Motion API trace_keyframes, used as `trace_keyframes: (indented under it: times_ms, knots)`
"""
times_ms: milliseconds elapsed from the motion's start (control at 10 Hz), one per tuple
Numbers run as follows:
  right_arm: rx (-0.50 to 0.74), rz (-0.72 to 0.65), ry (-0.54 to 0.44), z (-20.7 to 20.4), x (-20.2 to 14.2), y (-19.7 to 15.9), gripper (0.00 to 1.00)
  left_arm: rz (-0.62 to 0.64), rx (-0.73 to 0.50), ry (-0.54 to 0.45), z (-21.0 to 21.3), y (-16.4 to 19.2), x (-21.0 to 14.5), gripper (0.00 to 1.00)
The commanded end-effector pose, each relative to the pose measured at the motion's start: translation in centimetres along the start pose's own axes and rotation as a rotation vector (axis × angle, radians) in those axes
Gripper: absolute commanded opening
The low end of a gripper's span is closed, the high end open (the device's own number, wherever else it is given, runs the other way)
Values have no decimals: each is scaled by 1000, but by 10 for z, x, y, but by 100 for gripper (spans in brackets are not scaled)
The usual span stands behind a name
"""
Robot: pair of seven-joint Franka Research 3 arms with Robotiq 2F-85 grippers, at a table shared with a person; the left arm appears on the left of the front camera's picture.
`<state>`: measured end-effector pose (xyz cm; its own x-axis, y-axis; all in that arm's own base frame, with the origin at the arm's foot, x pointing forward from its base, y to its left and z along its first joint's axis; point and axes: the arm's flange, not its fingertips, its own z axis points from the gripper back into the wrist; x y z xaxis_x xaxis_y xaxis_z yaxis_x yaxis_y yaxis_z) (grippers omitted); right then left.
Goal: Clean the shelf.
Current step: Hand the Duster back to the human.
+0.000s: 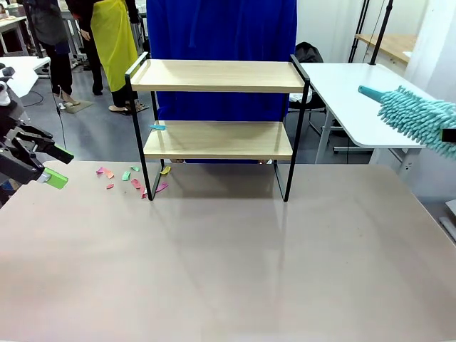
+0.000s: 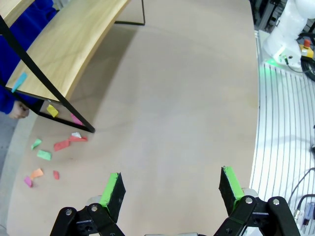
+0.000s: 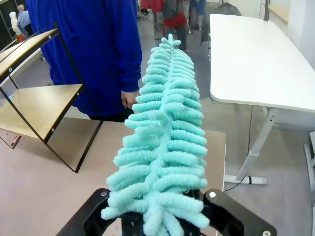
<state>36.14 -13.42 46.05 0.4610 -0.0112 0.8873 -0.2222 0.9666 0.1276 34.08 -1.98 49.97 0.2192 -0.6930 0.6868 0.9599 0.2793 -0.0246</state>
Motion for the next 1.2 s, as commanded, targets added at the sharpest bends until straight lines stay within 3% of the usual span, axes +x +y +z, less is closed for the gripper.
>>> trace_keyframes:
  times_ms: [0, 1100]
  knots:
    - [-8, -12, 10, 2, 3, 0, 17, -8, -7, -30, 0, 1, 1, 100]
    - [-8, -12, 10, 2, 3, 0, 17, -8, -7, -30, 0, 1, 1, 100]
